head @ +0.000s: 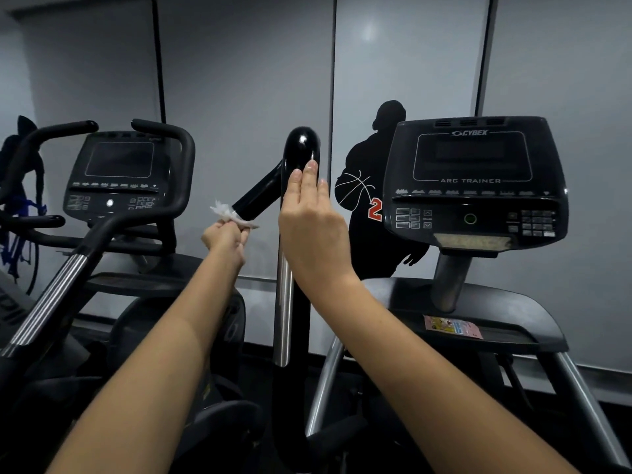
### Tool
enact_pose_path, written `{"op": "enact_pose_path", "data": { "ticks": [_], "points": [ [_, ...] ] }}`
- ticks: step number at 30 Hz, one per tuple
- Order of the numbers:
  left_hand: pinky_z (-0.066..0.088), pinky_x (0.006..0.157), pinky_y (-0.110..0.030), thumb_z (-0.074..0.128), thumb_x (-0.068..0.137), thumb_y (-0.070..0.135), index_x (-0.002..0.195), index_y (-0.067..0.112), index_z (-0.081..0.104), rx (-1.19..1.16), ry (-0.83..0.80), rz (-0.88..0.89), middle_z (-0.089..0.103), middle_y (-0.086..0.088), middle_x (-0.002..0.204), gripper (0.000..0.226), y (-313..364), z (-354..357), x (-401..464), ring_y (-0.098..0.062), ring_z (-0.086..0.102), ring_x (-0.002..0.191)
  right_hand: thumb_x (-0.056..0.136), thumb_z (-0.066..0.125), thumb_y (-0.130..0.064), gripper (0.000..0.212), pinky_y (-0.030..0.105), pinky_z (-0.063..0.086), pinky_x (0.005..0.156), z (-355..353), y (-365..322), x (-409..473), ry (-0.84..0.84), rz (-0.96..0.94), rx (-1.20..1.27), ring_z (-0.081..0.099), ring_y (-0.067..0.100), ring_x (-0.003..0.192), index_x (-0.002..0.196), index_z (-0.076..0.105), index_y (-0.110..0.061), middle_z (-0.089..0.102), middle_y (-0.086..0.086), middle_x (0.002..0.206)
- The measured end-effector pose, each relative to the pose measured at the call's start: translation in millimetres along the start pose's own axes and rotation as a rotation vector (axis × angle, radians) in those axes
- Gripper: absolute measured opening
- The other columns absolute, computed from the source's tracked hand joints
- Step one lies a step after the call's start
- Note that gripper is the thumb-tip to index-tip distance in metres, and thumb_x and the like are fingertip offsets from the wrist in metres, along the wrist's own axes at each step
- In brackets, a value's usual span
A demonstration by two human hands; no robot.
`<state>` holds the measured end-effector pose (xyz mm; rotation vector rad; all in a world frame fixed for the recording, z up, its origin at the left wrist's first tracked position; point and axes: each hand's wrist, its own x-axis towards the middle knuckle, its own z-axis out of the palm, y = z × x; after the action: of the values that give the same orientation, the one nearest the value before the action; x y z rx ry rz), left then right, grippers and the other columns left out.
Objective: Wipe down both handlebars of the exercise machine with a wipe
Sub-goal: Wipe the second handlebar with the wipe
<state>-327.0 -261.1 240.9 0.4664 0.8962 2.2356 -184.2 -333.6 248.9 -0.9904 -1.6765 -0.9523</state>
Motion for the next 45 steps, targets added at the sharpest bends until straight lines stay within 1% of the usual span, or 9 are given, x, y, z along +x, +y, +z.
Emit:
{"op": "enact_pose_path", "data": {
  "ticks": [4, 9, 13, 17, 22, 28, 32, 40, 45],
  "points": [
    [0.043, 0.090, -0.020, 0.034, 0.093, -0.015, 0.131, -0.009, 0.044, -0.018, -0.001, -0.101, 0.049, -0.022, 0.135, 0.040, 1.2, -3.3, 4.6, -0.031, 0.053, 0.122, 0.076, 0.027, 0.002, 0.052, 0.024, 0.059, 0.066, 0.8, -0.6, 0.3, 0.001, 0.012, -0.003, 0.070, 0.028, 0.092, 0.110, 0.067, -0.001, 0.066, 0.021, 0.112],
    [0.049, 0.095, -0.033, 0.041, 0.089, -0.017, 0.126, -0.007, 0.049, -0.071, 0.089, -0.030, 0.057, -0.019, 0.122, 0.039, 5.9, -1.3, 6.1, -0.027, 0.062, 0.108, 0.076, 0.027, 0.003, 0.053, 0.025, 0.059, 0.064, 0.3, -0.5, 0.3, 0.001, 0.012, -0.001, 0.070, 0.029, 0.091, 0.109, 0.068, -0.001, 0.067, 0.022, 0.110],
    [0.053, 0.077, -0.023, 0.040, 0.092, -0.014, 0.111, -0.006, 0.056, 0.035, 0.126, 0.023, 0.061, -0.015, 0.090, 0.027, -6.8, 2.2, -7.1, -0.008, 0.063, 0.043, 0.076, 0.026, 0.004, 0.053, 0.025, 0.059, 0.065, 1.0, 0.1, 0.8, 0.005, 0.004, -0.003, 0.070, 0.029, 0.092, 0.109, 0.067, -0.001, 0.066, 0.022, 0.111],
    [0.049, 0.083, -0.024, 0.044, 0.093, -0.001, 0.072, 0.008, 0.061, 0.405, 0.117, 0.347, 0.059, -0.001, 0.071, 0.029, -9.4, -2.8, -2.2, -0.011, 0.057, 0.068, 0.077, 0.026, 0.002, 0.053, 0.026, 0.059, 0.065, 1.2, 0.8, -0.2, 0.024, 0.005, -0.010, 0.070, 0.030, 0.091, 0.109, 0.068, 0.000, 0.067, 0.022, 0.110],
    [0.048, 0.076, -0.034, 0.041, 0.093, 0.000, 0.103, 0.008, 0.068, 1.021, -0.020, 0.858, 0.069, -0.013, 0.095, 0.029, 1.4, -12.2, 13.0, -0.025, 0.062, 0.085, 0.077, 0.026, 0.002, 0.052, 0.026, 0.059, 0.064, 2.8, -0.6, 0.8, 0.017, 0.015, 0.012, 0.070, 0.031, 0.091, 0.109, 0.067, 0.001, 0.066, 0.023, 0.111],
    [0.056, 0.078, -0.046, 0.051, 0.090, -0.005, 0.120, 0.003, 0.060, 1.086, -0.136, 1.185, 0.070, -0.020, 0.104, 0.032, -17.3, -45.4, -1.6, -0.033, 0.068, 0.086, 0.077, 0.025, 0.001, 0.053, 0.027, 0.059, 0.067, 2.4, -0.2, 0.3, 0.026, 0.016, 0.015, 0.069, 0.030, 0.092, 0.109, 0.067, 0.001, 0.066, 0.023, 0.111],
    [0.055, 0.062, -0.047, 0.052, 0.090, 0.001, 0.091, 0.010, 0.056, 1.216, -0.210, 1.290, 0.067, -0.010, 0.087, 0.010, -3.1, -32.8, 17.5, -0.036, 0.064, 0.073, 0.079, 0.025, -0.002, 0.052, 0.027, 0.059, 0.070, 4.2, 0.0, -0.1, 0.032, 0.004, 0.005, 0.069, 0.030, 0.093, 0.109, 0.067, 0.001, 0.065, 0.023, 0.112],
    [0.056, 0.079, -0.051, 0.068, 0.067, -0.019, 0.105, -0.001, 0.069, 1.373, -0.283, 1.512, 0.064, -0.018, 0.117, 0.042, -11.6, -58.7, 30.0, -0.036, 0.063, 0.105, 0.078, 0.024, -0.005, 0.054, 0.029, 0.059, 0.070, 3.1, 0.1, 0.0, 0.034, 0.008, 0.035, 0.069, 0.031, 0.093, 0.109, 0.067, 0.002, 0.065, 0.025, 0.111],
    [0.056, 0.079, -0.040, 0.063, 0.078, -0.012, 0.100, 0.011, 0.072, 1.017, -0.204, 1.256, 0.071, -0.017, 0.101, 0.033, 0.5, -57.8, 17.2, -0.029, 0.070, 0.084, 0.077, 0.025, 0.000, 0.053, 0.027, 0.059, 0.069, 3.8, 0.9, -1.0, 0.016, 0.009, 0.027, 0.069, 0.030, 0.096, 0.112, 0.066, 0.000, 0.065, 0.023, 0.114]
  ]
}}
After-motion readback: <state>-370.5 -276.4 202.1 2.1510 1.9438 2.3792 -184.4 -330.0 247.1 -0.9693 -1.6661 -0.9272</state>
